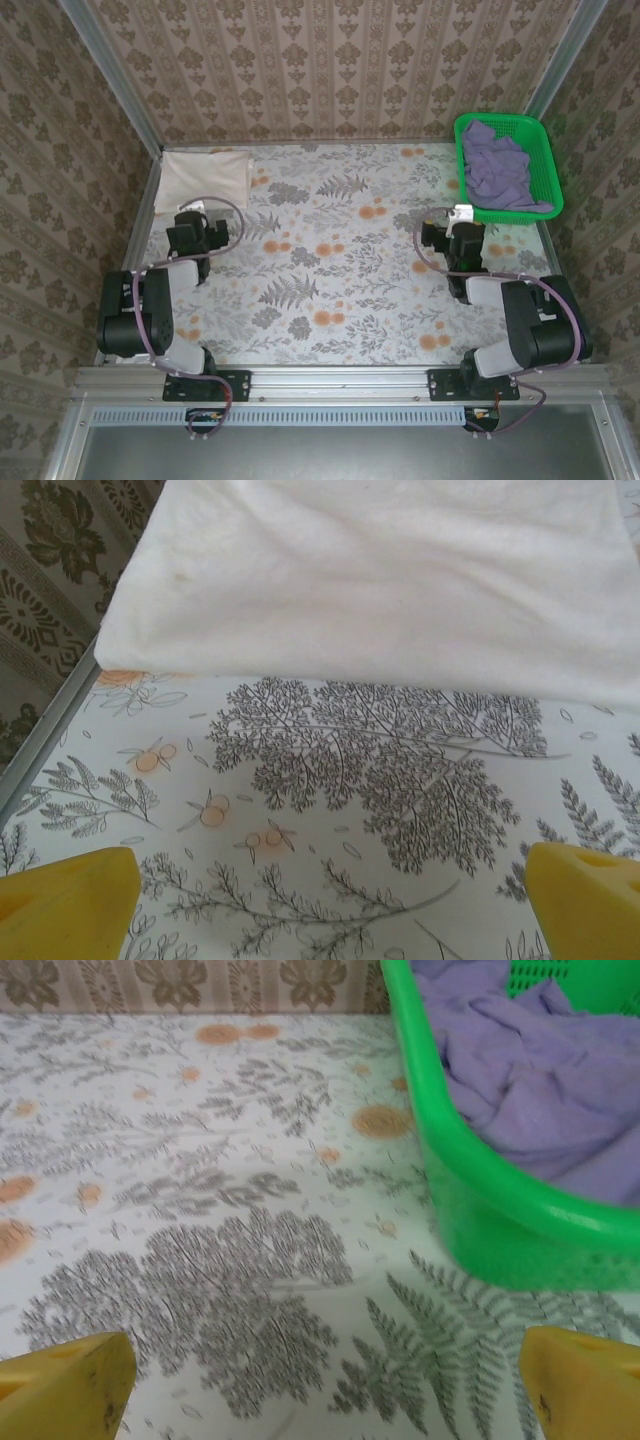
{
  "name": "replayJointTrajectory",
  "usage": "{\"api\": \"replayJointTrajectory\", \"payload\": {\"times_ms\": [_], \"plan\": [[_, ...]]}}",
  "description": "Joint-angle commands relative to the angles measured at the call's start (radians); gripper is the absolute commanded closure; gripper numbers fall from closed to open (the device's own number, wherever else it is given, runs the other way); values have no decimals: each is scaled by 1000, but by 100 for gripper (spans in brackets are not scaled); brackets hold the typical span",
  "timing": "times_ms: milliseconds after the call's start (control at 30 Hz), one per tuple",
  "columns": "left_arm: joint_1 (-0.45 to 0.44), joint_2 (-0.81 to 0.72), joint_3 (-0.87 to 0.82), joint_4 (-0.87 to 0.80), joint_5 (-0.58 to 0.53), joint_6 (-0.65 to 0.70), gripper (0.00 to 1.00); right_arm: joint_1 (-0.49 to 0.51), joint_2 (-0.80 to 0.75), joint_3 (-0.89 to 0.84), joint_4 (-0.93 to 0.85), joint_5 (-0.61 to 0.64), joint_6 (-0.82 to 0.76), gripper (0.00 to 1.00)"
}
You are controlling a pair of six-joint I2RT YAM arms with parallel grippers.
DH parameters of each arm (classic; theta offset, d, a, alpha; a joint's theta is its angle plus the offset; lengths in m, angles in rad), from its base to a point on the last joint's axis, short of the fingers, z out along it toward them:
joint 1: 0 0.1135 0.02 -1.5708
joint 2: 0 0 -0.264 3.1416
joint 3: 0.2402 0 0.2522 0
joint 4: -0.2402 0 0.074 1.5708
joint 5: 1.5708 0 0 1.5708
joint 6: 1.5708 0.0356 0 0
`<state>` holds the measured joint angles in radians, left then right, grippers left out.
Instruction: Fold and stack the t-shirts
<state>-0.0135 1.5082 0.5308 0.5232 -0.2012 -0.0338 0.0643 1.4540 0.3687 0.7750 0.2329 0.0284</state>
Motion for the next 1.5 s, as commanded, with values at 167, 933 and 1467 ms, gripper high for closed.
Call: {"api": "replayJointTrajectory", "payload": {"times_ms": [167,933,1467], "plan": [[-65,-19,-116,281,-68,69,0,6,61,-94,307,-161,-62,0],[-87,38,-195,487,-16,124,0,-43,79,22,113,-99,25,0],[-32,29,-143,366,29,63,0,-42,75,21,116,-98,24,0]]}}
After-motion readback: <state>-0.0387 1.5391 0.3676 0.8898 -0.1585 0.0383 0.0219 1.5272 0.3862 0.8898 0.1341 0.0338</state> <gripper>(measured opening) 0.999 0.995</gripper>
